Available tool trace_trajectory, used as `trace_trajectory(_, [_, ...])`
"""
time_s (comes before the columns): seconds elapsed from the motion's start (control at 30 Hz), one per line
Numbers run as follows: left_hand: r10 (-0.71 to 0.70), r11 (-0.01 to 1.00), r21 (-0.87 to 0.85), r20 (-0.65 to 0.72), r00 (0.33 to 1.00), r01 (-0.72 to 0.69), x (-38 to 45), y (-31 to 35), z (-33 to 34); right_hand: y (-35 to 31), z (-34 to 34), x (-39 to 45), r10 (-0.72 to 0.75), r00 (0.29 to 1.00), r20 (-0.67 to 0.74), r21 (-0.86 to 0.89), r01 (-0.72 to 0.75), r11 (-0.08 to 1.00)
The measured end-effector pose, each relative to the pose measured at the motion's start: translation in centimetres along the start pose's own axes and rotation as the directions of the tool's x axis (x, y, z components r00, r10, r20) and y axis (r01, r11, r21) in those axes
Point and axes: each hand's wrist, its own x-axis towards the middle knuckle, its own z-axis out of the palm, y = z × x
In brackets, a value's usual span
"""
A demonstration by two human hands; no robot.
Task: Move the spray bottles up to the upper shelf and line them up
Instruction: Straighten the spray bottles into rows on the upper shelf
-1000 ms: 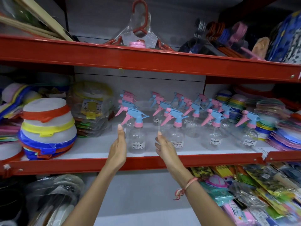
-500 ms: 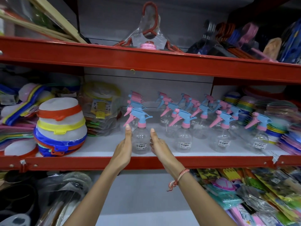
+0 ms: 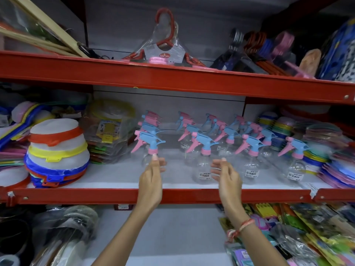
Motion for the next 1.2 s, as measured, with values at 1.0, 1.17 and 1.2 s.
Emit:
trace_trajectory(1.0, [-0.202, 0.971, 0.163, 0.181, 0.962, 0.173, 0.7, 0.0, 7.6, 2.9, -1.6, 4.0, 0.094, 0.950, 0.299, -0.234, -0.023, 0.972])
trace_trajectory(1.17, [0.082, 0.996, 0.042, -0.133, 0.988, -0.077, -1.8, -0.2, 9.5, 3.4, -5.7, 4.7, -0.024, 0.992, 0.123, -0.122, 0.039, 0.992])
trace_trajectory(1.2, [0.081, 0.997, 0.009, -0.116, 0.990, -0.081, -2.1, -0.2, 10.4, 3.6, -6.9, 5.0, -0.037, 0.997, 0.066, -0.120, 0.045, 0.992])
